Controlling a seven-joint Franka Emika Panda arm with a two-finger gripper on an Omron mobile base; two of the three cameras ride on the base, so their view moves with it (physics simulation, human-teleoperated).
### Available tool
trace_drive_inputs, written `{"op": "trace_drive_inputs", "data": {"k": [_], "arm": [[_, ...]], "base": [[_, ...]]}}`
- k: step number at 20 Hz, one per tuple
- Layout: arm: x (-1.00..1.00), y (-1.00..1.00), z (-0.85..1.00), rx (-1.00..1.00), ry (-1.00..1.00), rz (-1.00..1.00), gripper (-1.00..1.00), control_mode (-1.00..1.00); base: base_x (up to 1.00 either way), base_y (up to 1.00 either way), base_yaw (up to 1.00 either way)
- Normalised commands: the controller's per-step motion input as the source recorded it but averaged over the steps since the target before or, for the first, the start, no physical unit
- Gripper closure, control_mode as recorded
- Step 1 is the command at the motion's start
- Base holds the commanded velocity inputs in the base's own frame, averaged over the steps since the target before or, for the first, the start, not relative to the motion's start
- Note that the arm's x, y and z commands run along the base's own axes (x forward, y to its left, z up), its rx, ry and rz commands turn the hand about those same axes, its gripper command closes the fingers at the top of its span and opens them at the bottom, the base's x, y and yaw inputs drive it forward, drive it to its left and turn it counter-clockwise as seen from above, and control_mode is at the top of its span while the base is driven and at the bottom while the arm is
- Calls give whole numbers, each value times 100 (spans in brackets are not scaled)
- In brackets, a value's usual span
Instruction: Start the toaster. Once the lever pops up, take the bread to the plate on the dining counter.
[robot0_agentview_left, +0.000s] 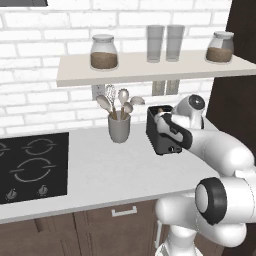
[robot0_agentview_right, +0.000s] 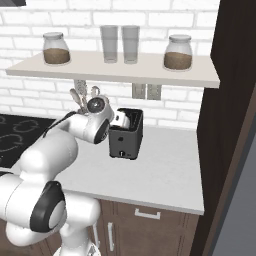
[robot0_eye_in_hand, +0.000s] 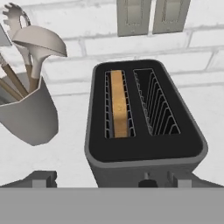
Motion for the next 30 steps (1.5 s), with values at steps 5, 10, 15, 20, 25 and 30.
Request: {"op": "trace_drive_inputs", "data": {"k": [5,10,15,20,25,30], "arm": [[9,0,-3,6,-3,0,-100,-100],[14,0,0,1,0,0,-100,-100],[8,0,0,0,0,0,-100,-100],[17,0,0,0,0,0,-100,-100],[20,0,-1,-1,0,0,-100,-100],[25,-3,-3,-3,0,0,-100,-100]], "base": [[0,0,0],[0,0,0],[0,0,0],[0,0,0],[0,0,0],[0,0,0]]}}
